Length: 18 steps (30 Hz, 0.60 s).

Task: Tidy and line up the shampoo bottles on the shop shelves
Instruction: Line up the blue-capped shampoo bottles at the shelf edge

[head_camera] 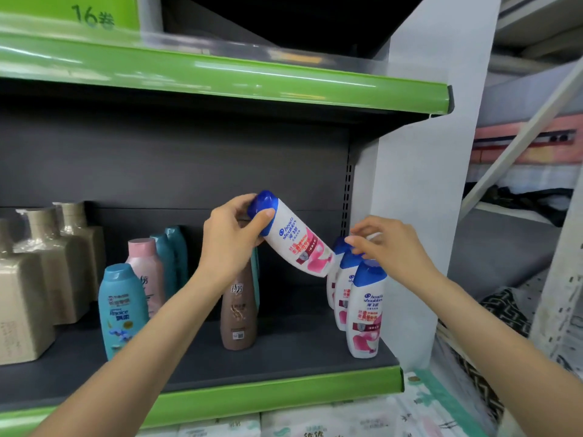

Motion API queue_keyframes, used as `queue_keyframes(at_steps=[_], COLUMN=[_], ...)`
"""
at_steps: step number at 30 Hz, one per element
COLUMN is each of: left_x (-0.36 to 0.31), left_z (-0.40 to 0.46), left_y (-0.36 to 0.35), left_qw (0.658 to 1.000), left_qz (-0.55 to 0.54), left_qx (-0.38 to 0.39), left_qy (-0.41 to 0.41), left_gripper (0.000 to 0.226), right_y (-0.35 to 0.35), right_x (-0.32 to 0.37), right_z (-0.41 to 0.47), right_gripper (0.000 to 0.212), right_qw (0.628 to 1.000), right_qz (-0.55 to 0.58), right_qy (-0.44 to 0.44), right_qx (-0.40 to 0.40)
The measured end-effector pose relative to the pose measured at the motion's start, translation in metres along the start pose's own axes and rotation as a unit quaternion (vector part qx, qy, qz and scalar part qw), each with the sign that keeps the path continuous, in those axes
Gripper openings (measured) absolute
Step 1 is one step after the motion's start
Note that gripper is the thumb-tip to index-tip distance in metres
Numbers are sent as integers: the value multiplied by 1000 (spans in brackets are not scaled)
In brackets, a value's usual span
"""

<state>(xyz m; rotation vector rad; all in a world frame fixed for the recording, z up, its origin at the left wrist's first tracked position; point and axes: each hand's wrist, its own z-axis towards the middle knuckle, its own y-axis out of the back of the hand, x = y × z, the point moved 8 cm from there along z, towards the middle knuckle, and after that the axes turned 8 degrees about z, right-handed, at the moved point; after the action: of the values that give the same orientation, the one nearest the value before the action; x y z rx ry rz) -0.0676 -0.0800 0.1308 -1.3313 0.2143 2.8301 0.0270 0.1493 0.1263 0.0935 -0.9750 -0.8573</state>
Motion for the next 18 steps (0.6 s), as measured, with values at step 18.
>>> queue_keyframes(at_steps=[18], left_x=[88], left_z=[88], left_y=[-170], left_qw=[939], left_qz=[300], left_qx=[170], left_qy=[-10], left_gripper=[28], right_y=[-9], right_x=[-111], right_z=[91], right_gripper=[25], right_qw=[982], right_qz=[-145], right_qy=[-10], right_qx=[121])
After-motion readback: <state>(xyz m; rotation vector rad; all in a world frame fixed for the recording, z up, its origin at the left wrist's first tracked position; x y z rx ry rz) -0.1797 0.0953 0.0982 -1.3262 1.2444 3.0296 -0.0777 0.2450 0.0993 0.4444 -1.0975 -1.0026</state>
